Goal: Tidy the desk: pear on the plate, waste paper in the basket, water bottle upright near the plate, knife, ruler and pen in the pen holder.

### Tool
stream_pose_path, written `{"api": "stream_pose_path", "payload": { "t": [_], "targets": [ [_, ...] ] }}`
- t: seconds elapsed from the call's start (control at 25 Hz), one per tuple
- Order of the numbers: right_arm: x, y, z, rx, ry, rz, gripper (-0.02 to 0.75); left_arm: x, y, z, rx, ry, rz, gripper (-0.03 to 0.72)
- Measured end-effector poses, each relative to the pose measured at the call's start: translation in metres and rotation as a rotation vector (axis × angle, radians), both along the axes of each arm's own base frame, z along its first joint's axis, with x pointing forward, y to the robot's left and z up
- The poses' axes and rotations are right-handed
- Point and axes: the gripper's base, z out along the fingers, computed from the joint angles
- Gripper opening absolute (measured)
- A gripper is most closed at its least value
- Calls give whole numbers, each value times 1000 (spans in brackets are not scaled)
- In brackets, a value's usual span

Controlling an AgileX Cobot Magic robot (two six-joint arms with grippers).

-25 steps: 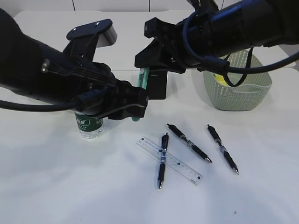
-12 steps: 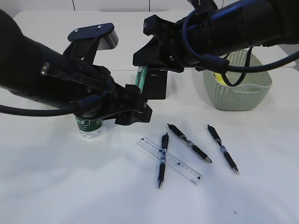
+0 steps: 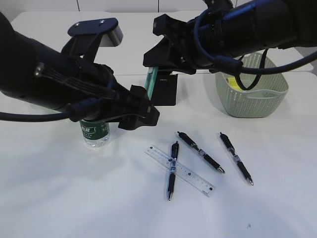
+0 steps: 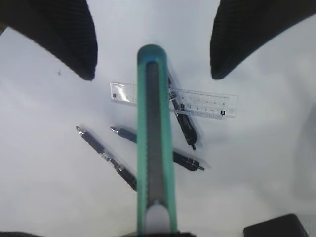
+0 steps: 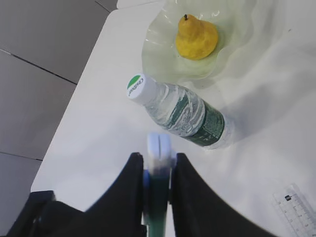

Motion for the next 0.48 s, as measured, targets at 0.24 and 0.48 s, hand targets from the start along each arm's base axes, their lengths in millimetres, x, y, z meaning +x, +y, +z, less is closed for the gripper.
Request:
{"api": "stream_pose_path", "payload": {
  "t": [0.24,0.48],
  "targets": [
    [3,-2,1,-5,-20,-36,106,8,13,6,2,-29,36,508],
    [8,-5,2,-12,-52,-94,106,14,28,11,10,-27,79,508]
  ]
}}
